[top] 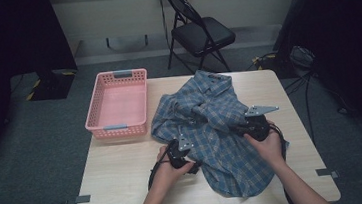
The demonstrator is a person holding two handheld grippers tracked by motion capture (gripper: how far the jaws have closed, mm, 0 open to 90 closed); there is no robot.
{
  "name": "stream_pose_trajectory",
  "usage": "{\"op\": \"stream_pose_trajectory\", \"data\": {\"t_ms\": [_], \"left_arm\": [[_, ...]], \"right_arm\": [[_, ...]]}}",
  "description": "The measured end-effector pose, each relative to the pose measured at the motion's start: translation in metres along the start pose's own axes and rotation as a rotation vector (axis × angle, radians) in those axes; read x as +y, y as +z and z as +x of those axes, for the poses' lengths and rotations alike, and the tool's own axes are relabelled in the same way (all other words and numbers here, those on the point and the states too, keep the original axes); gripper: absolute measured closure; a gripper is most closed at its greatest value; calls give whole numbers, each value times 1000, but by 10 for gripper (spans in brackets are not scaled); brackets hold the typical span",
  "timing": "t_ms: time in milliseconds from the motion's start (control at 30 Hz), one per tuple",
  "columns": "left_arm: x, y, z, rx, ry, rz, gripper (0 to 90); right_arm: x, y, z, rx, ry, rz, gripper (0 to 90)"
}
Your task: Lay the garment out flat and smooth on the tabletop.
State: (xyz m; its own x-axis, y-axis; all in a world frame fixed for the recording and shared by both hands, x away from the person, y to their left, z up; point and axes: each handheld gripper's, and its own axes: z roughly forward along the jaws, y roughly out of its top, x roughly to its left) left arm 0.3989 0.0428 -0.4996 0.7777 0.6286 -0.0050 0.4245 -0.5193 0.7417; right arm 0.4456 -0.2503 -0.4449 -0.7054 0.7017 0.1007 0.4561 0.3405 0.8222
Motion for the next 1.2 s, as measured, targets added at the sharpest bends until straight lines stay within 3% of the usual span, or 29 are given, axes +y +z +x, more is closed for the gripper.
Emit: {"op": "stream_pose_trajectory", "data": {"t_ms": [267, 533, 900, 1200], "left_arm": [[0, 0, 0, 0, 0, -1, 145], [0, 0, 0, 1, 0, -1, 145], [0, 0, 0, 3, 1, -1, 144], [0, 0, 0, 3, 0, 0, 144]], "right_arm": [[10, -12, -9, -10, 7, 13, 886], [18, -27, -23, -2, 56, 4, 885], [19, -55, -42, -59, 100, -9, 885], [24, -70, -54, -103, 99, -20, 885]]}}
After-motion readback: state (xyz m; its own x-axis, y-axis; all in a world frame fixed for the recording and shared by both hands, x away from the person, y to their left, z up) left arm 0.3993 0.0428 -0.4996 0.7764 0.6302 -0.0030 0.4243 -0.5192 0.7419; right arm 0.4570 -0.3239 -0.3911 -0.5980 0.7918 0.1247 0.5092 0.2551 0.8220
